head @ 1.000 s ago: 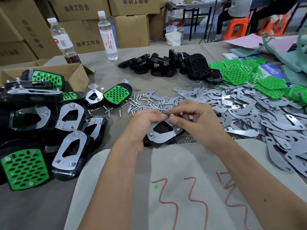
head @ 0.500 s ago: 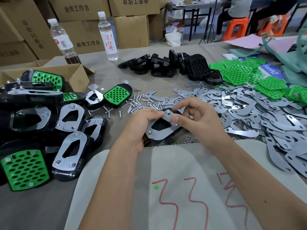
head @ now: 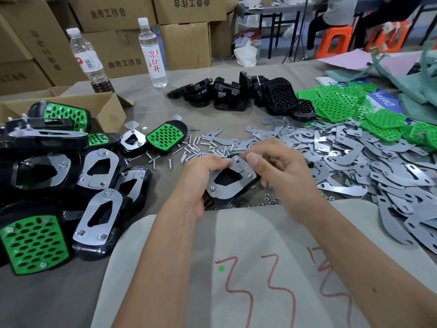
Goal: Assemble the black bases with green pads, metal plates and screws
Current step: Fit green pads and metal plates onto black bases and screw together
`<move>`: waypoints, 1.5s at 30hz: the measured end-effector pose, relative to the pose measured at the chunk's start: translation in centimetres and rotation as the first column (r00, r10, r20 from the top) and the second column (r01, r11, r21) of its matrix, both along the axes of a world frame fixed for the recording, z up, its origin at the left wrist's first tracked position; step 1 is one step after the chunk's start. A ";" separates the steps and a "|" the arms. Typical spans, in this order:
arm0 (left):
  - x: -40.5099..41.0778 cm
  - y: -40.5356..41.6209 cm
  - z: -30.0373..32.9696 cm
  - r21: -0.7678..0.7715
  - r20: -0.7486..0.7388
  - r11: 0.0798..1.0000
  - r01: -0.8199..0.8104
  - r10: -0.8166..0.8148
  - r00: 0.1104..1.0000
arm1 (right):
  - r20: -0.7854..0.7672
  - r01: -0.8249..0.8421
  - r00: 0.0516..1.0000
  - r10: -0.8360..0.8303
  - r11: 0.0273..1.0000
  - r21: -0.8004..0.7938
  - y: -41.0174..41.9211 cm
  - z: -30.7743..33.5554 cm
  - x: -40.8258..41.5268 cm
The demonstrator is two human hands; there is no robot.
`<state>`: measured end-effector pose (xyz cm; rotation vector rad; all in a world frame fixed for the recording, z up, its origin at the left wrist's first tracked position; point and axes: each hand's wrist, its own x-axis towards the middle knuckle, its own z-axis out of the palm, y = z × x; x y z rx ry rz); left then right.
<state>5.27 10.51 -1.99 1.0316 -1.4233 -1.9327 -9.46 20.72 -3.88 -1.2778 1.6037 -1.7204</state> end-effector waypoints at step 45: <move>-0.8 -0.3 -1.3 0.043 -0.102 0.985 -0.168 0.172 0.980 | -0.295 0.050 0.953 -0.067 0.997 -0.064 -0.9 -0.7 1.1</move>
